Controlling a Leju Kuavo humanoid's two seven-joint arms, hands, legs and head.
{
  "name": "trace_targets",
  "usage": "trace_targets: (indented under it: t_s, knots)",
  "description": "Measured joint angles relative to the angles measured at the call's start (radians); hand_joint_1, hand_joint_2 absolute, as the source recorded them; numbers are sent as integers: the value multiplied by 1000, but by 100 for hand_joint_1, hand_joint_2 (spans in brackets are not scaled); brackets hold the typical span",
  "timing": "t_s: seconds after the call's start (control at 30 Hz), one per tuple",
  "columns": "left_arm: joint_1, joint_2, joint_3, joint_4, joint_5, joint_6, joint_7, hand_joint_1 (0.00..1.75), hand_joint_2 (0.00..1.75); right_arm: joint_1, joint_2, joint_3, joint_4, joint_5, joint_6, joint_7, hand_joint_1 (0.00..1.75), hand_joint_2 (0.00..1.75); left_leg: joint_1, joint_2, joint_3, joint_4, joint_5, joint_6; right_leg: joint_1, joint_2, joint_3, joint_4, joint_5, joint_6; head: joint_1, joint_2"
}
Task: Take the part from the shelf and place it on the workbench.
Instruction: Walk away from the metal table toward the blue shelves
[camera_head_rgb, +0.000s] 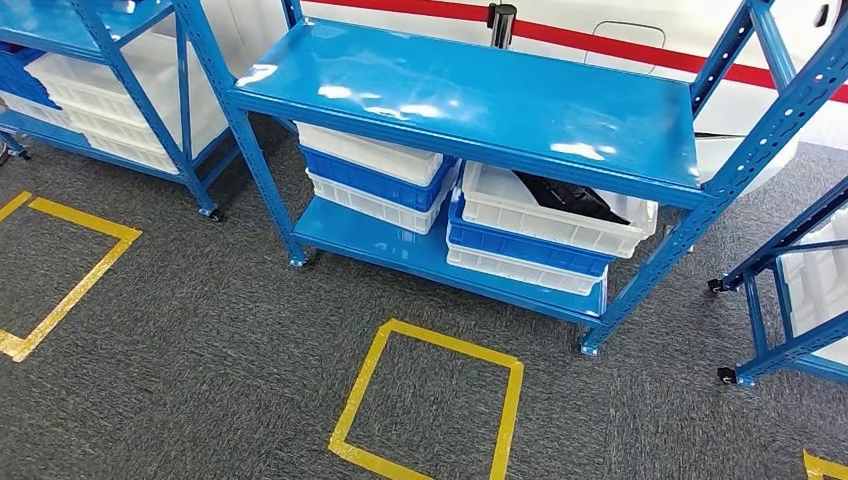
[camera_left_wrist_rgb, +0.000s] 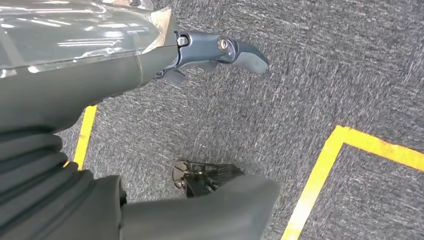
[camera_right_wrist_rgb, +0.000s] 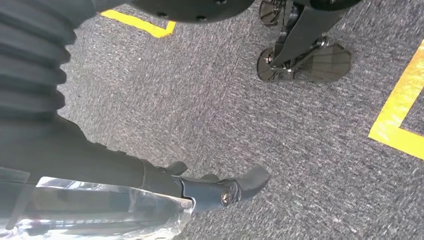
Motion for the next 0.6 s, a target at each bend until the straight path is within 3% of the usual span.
trace_targets:
  t_s: [0.2,0.33,0.4,0.53,0.6]
  knots:
    - [-4,-1,0,0,0,2,5,0,175,-1,-1,-1,0,4,4,1,0,175,-1,0,1,0,-2,3,-3,0,0,-1,0,1,0,0]
    - [1,0,-27,-3,17,5,22,0,0,5,-2,1,-2,8,18,9,0,175,0,0,1,0,-2,4,-4,0,1,-1,0,0,0,0]
    - [11,2,-71,-9,51,2,43,0,0,15,-4,6,-7,-5,25,13,0,175,0,0,0,0,-2,3,-3,0,1,-1,0,0,0,0]
    - [34,7,-156,-24,129,-4,88,0,0,35,-8,22,-21,-38,43,19,0,0,2,0,1,0,-2,3,-2,0,1,-1,0,0,0,0]
    - [45,11,-199,-32,166,-8,108,0,0,44,-9,28,-29,-55,50,21,0,0,3,0,1,0,-2,3,-1,0,1,-1,0,0,0,0]
